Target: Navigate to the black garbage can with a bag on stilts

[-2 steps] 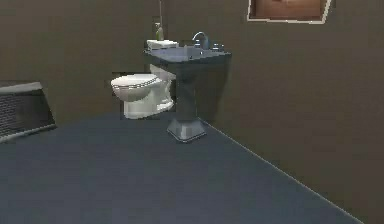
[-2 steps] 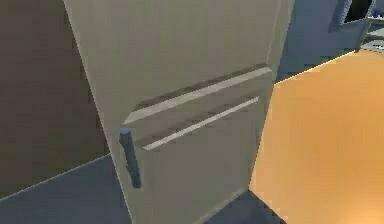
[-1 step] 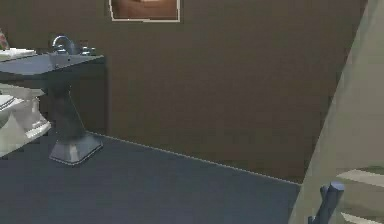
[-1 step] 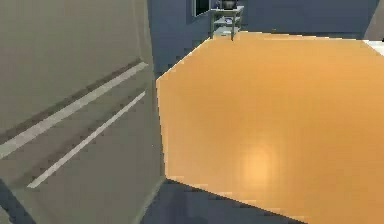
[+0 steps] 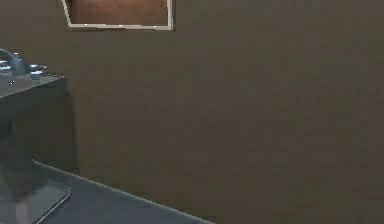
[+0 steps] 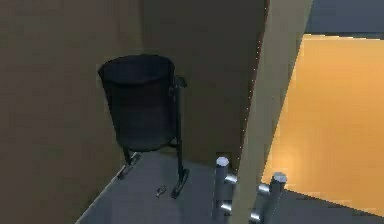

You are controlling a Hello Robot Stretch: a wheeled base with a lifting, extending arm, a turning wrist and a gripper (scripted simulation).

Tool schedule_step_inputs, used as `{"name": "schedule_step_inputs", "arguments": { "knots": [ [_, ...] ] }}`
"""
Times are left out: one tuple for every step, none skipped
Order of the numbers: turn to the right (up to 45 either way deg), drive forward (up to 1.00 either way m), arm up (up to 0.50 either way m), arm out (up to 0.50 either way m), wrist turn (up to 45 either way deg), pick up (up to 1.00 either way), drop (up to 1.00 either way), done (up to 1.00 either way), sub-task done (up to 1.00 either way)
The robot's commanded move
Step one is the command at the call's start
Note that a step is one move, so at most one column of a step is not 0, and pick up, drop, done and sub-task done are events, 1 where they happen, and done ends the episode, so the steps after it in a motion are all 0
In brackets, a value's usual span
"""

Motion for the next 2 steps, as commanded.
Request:
{"name": "schedule_step_inputs", "arguments": {
  "knots": [
    [45.0, 0.00, 0.00, 0.00, 0.0, 0.00, 0.00, 0.00, 0.00],
    [33.0, 0.00, 0.00, 0.00, 0.0, 0.00, 0.00, 0.00, 0.00]
  ]
}}
